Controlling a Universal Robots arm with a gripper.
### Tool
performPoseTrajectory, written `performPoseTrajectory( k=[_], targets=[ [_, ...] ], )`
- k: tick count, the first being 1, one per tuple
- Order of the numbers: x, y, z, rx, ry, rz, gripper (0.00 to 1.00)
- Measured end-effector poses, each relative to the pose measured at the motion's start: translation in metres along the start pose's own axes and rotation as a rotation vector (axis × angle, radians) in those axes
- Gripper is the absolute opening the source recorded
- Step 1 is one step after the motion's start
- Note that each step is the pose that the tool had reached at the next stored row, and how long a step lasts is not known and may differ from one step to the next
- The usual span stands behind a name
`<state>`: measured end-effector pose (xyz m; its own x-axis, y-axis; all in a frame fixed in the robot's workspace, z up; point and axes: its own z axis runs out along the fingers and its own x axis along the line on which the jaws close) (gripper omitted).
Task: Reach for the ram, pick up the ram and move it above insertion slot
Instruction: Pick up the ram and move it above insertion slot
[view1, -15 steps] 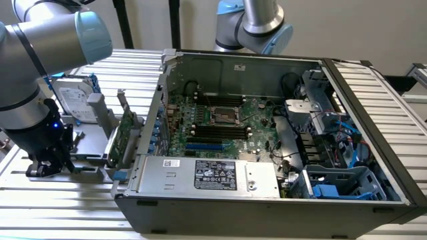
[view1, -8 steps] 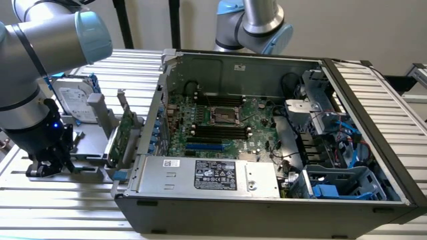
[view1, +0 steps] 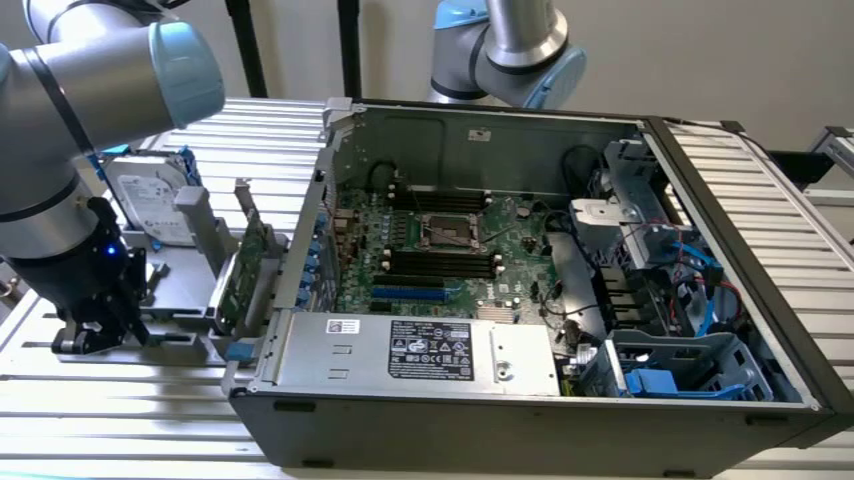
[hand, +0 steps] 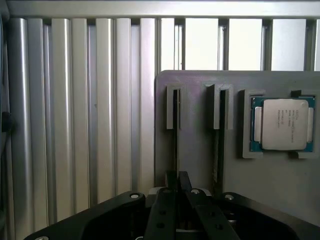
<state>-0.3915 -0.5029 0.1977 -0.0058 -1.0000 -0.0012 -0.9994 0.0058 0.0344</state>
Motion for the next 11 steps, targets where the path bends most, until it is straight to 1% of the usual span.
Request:
performPoseTrajectory(
  k=[7,11],
  targets=[
    [0.000,0.0004,-0.0106,-0.0007,0.0007,0.000,0.13],
    [0.000,0.0006,-0.0188,-0.0006,0.0005,0.000,0.13]
  ],
)
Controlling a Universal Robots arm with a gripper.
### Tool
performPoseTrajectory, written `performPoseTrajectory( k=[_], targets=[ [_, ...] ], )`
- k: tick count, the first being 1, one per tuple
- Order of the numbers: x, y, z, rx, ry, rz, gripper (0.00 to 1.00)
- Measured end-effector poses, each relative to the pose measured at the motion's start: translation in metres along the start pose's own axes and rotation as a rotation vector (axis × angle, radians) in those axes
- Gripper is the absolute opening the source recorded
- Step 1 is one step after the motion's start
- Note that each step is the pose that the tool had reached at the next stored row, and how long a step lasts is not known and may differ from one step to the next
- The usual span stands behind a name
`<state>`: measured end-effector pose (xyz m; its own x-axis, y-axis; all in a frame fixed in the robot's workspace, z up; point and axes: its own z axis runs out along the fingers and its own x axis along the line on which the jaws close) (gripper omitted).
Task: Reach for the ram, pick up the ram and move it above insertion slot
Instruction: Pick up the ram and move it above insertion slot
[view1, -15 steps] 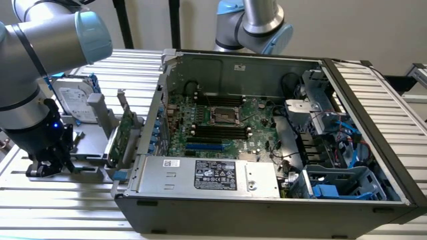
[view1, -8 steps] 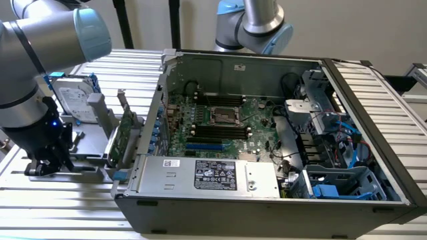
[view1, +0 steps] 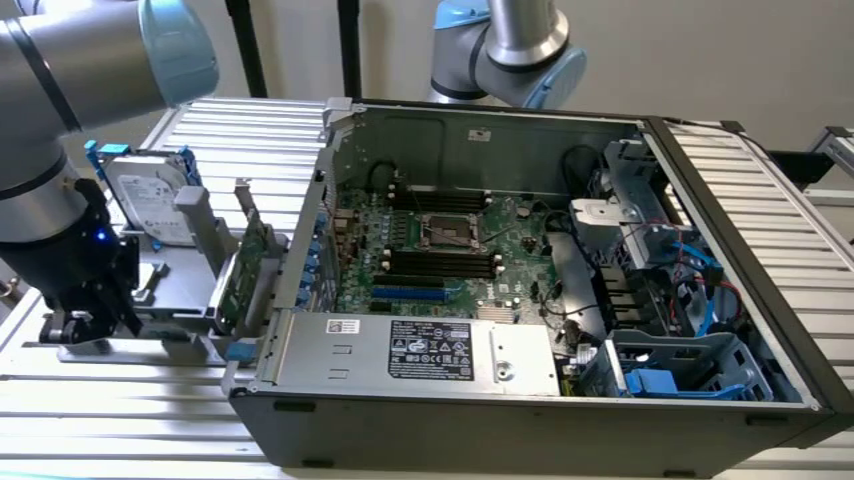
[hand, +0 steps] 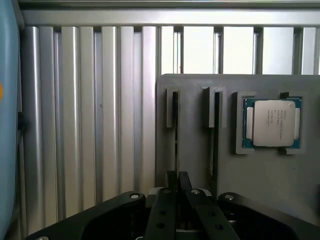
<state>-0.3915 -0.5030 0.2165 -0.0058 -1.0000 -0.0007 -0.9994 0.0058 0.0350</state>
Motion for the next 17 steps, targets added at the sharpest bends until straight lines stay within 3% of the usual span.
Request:
performPoseTrajectory(
  k=[5,17],
  targets=[
    [0.000,0.0005,-0.0152,-0.0001,0.0001,0.000,0.13],
    [0.000,-0.0035,-0.0691,-0.0001,-0.0008,-0.002,0.13]
  ],
)
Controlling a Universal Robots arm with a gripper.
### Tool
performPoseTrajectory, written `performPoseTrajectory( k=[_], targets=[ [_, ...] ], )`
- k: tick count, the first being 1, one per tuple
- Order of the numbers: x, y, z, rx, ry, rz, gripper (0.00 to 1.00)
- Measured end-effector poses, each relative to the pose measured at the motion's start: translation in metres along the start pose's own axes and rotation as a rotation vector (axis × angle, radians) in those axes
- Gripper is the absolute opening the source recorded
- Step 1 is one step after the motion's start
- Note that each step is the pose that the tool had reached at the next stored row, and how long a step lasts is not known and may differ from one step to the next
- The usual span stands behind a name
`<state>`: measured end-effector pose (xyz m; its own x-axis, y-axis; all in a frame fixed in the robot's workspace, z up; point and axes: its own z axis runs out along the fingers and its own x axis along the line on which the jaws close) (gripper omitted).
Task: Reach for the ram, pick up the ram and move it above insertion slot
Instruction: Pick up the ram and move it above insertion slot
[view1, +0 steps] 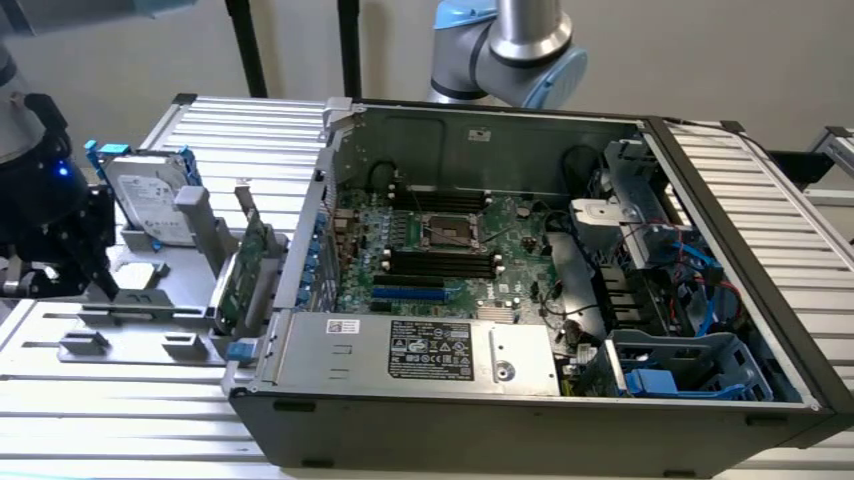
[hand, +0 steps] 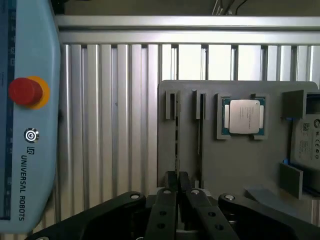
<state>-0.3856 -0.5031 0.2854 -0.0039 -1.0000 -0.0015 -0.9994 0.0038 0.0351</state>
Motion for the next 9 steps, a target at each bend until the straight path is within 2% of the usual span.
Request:
performPoseTrajectory(
  k=[4,9],
  targets=[
    [0.000,-0.0066,-0.0182,0.0001,-0.0019,-0.002,0.13],
    [0.000,-0.0201,-0.0415,0.0000,-0.0071,-0.006,0.13]
  ],
)
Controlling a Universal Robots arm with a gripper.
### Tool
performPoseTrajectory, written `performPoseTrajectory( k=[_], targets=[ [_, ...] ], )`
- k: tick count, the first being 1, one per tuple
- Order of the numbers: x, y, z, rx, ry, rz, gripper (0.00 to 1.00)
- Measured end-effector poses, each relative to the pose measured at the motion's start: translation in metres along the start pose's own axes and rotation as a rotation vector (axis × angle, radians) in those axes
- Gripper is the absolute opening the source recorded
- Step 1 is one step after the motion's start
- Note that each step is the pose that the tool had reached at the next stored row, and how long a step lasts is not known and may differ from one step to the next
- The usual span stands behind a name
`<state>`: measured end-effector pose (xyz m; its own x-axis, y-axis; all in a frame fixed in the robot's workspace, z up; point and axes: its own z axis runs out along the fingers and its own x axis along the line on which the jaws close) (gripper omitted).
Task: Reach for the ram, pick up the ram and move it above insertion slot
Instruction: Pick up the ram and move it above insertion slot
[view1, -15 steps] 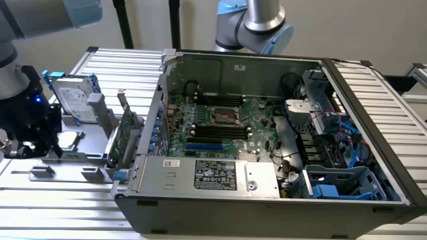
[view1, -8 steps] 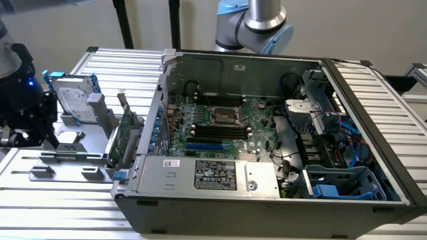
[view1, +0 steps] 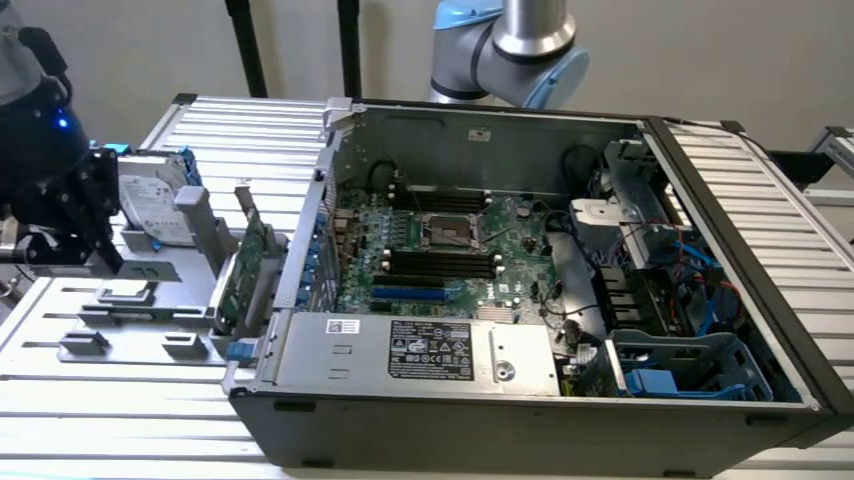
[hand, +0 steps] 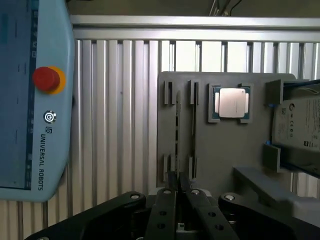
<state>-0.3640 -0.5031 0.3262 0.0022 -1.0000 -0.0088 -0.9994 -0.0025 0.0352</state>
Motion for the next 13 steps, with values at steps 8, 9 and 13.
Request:
performPoseTrajectory(
  k=[8,9,13],
  targets=[
    [0.000,-0.0237,-0.0331,0.0000,-0.0114,-0.008,0.13],
    [0.000,-0.0269,-0.0365,-0.0001,-0.0126,-0.009,0.13],
    [0.000,-0.0399,-0.0492,-0.0001,-0.0194,-0.013,0.13]
  ],
)
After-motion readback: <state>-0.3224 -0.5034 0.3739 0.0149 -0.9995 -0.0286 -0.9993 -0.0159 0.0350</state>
